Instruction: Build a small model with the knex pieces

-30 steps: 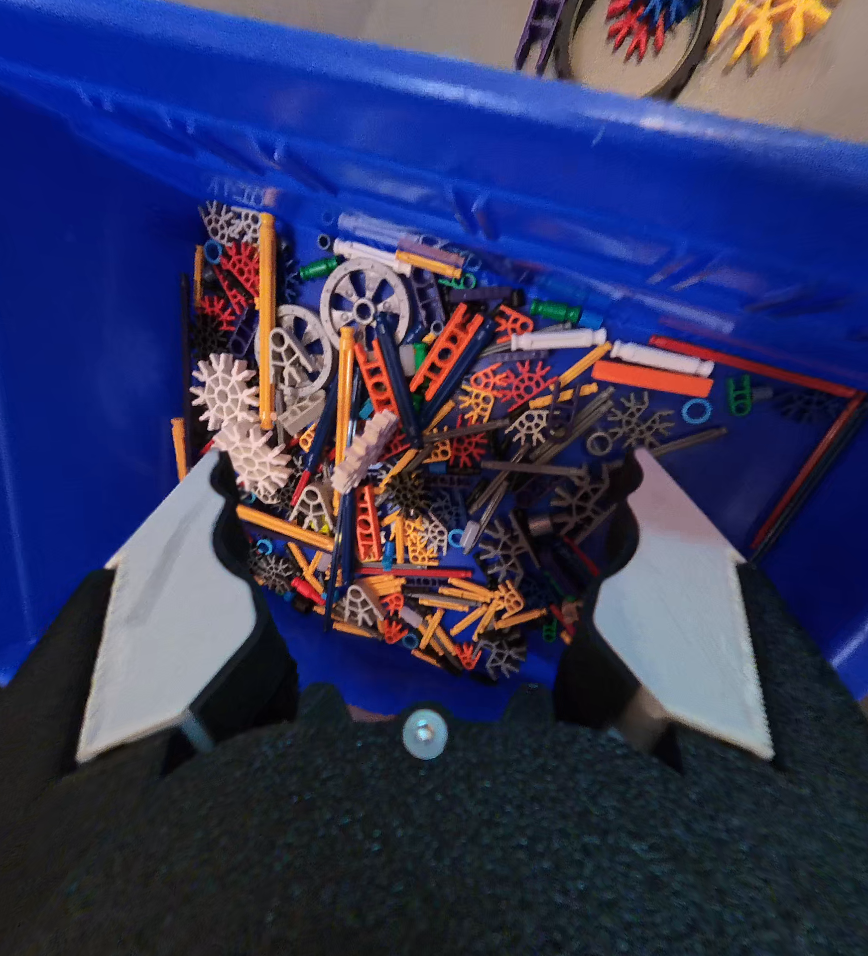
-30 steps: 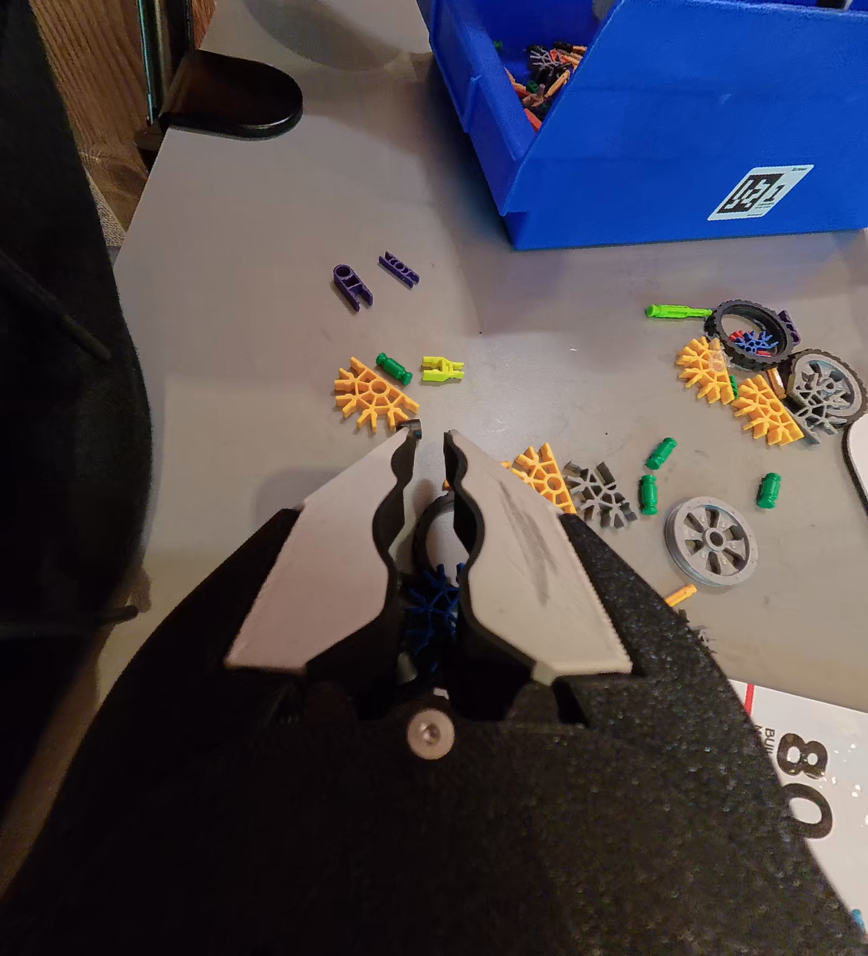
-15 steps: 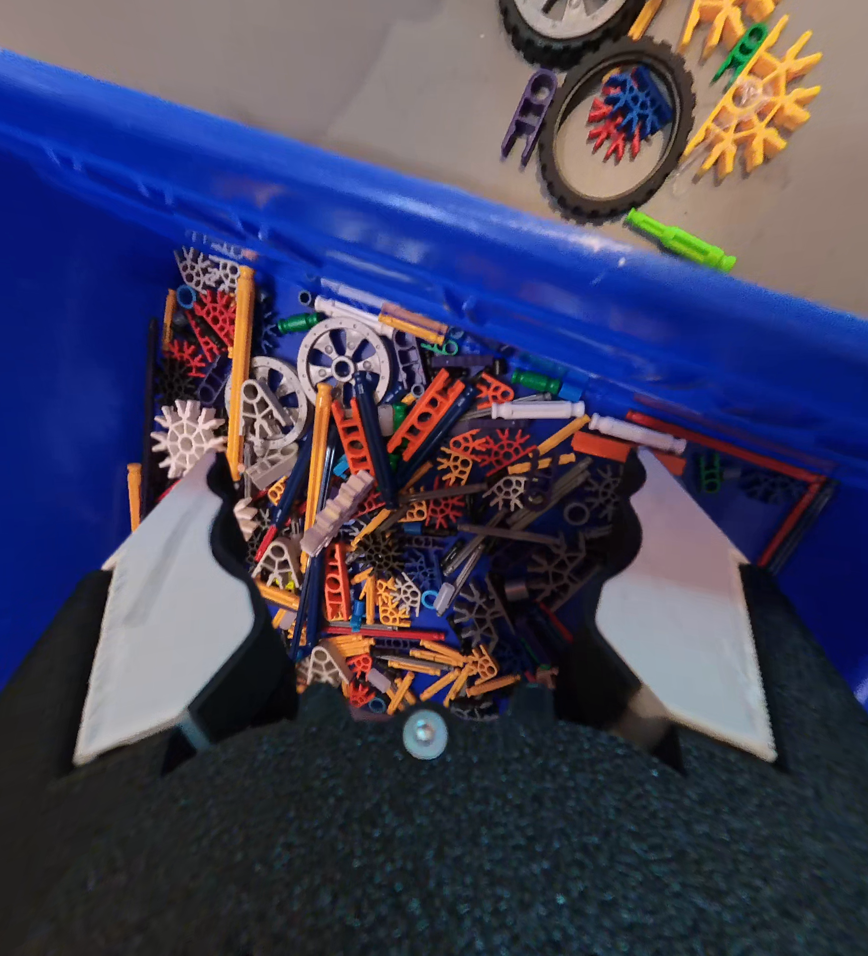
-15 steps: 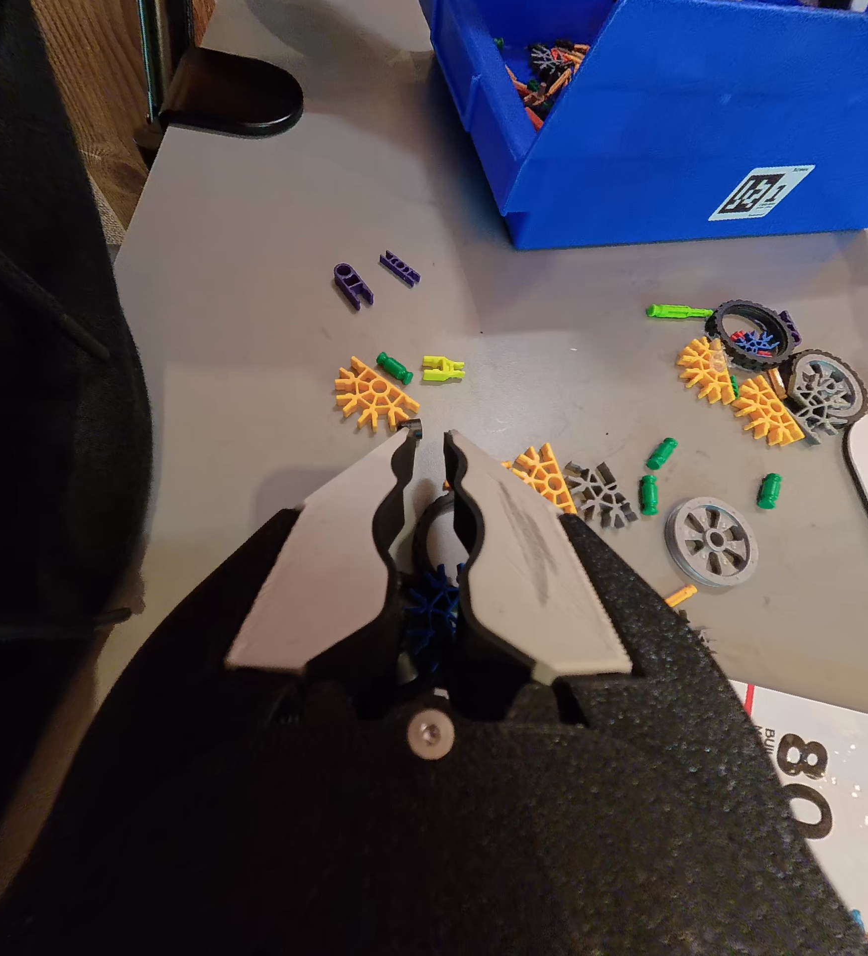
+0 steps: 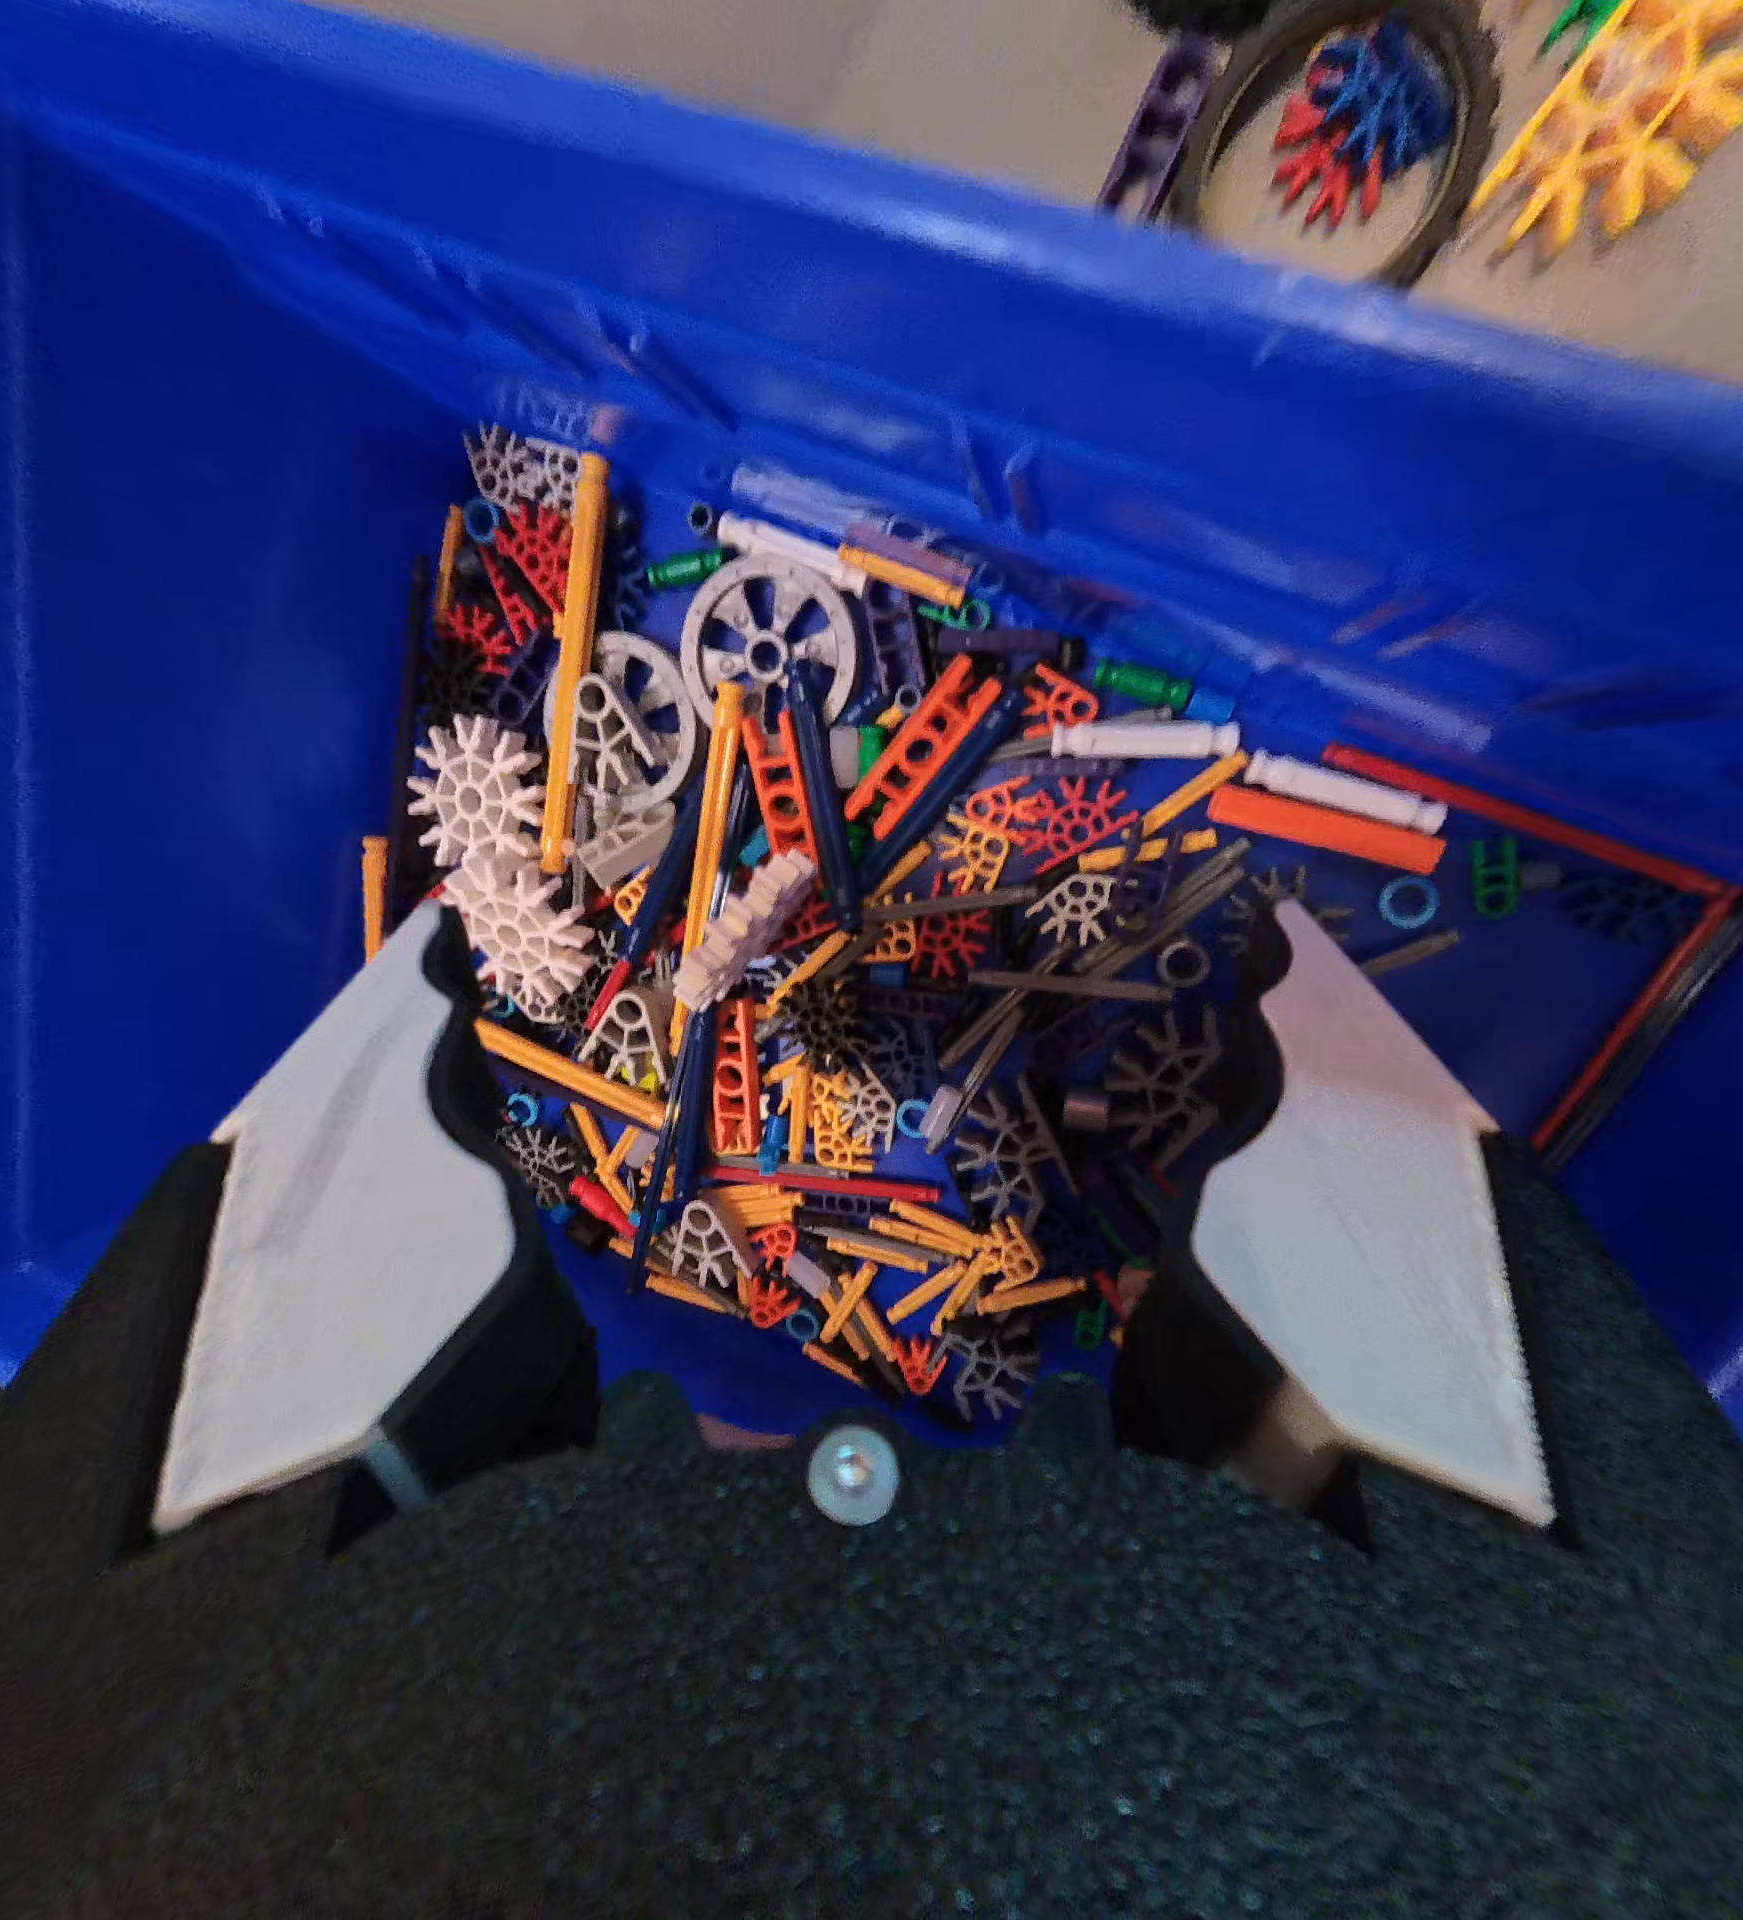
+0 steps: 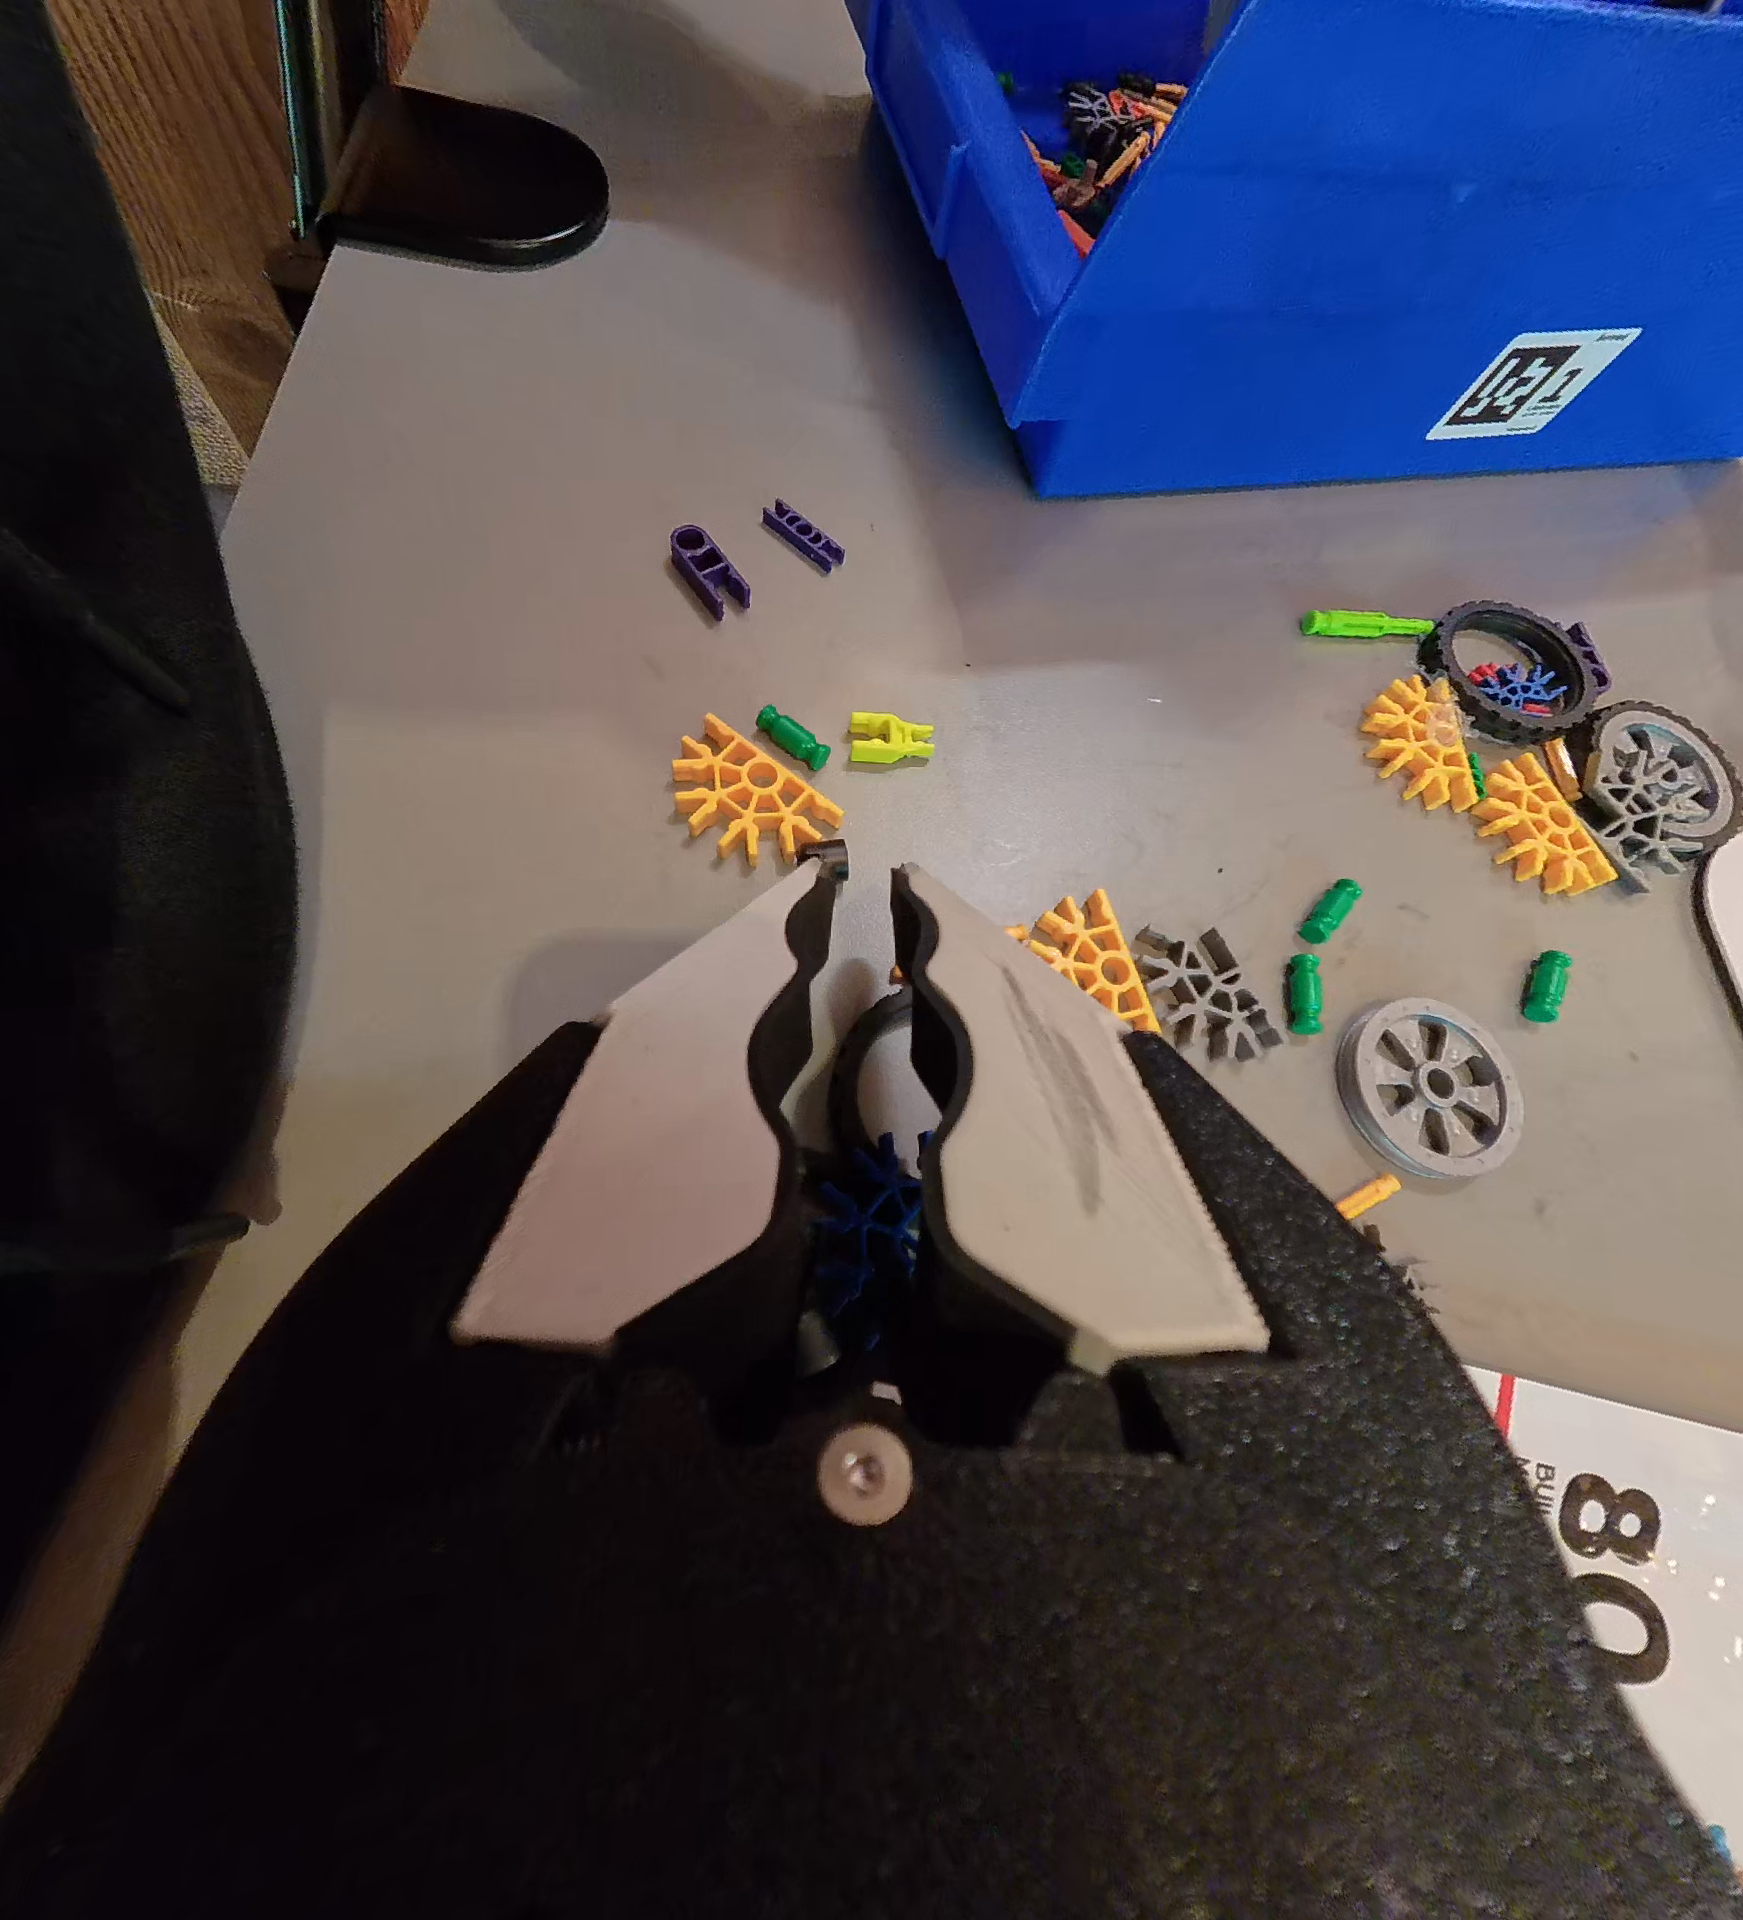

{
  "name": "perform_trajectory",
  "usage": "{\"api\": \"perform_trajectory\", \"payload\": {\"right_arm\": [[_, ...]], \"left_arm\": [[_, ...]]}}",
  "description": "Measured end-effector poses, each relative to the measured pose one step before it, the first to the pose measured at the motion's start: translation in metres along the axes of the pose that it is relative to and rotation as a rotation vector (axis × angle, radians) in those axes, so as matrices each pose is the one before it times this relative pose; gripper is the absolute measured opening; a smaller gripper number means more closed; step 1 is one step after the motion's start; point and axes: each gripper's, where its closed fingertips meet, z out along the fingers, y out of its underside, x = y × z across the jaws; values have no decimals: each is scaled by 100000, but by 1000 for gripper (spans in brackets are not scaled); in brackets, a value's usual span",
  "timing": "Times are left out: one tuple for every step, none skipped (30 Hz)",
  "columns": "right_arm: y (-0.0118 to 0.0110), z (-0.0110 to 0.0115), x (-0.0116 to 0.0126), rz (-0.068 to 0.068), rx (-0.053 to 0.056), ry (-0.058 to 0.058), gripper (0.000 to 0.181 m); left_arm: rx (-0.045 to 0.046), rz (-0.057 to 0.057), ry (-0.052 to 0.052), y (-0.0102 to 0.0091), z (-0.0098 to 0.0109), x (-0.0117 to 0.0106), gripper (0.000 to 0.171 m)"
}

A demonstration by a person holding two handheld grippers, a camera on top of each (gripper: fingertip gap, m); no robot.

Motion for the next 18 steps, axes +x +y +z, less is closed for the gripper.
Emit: {"api": "perform_trajectory", "payload": {"right_arm": [[-2,3,-4,-31,-13,11,9],[-5,3,0,14,39,6,9],[1,-7,4,8,56,13,9],[-14,-3,5,-26,46,14,9],[-5,-1,-9,-53,38,8,9],[2,-6,-16,2,19,-77,9],[-5,3,-1,2,39,-5,9],[1,-7,-1,29,56,-13,9],[-11,-6,5,37,52,-13,9],[-1,0,-2,7,5,-11,9],[8,8,-8,-20,-29,1,9],[-2,6,4,6,-17,-7,9],[0,4,8,58,1,-9,9],[3,-3,3,43,8,-13,9],[2,4,1,23,-47,-19,9],[12,10,-4,-19,-91,-9,9],[9,12,-4,-19,-72,-6,9],[0,2,-4,-21,-29,19,9]], "left_arm": [[1694,-486,300,-467,22,97,140],[1747,-533,-130,-496,74,26,140],[1004,-560,540,-348,151,137,140],[308,-253,706,-208,213,171,140],[-364,233,101,-46,256,114,140],[-561,489,9,30,279,121,140],[-833,232,576,119,269,189,141],[795,-1155,1246,-128,111,187,141],[-163,-736,438,34,16,32,141],[-418,174,-109,112,-34,-48,140],[-378,41,-190,138,-72,-61,141],[-830,-89,-341,252,-63,-90,142],[-402,-323,-4,209,-73,-56,142],[-1069,43,-170,348,-46,-77,142],[-1157,100,-212,387,-38,-85,142],[-2186,501,-825,572,44,-139,142],[-1596,755,-390,517,66,-28,141],[92,-1209,1083,198,-67,124,141]]}}
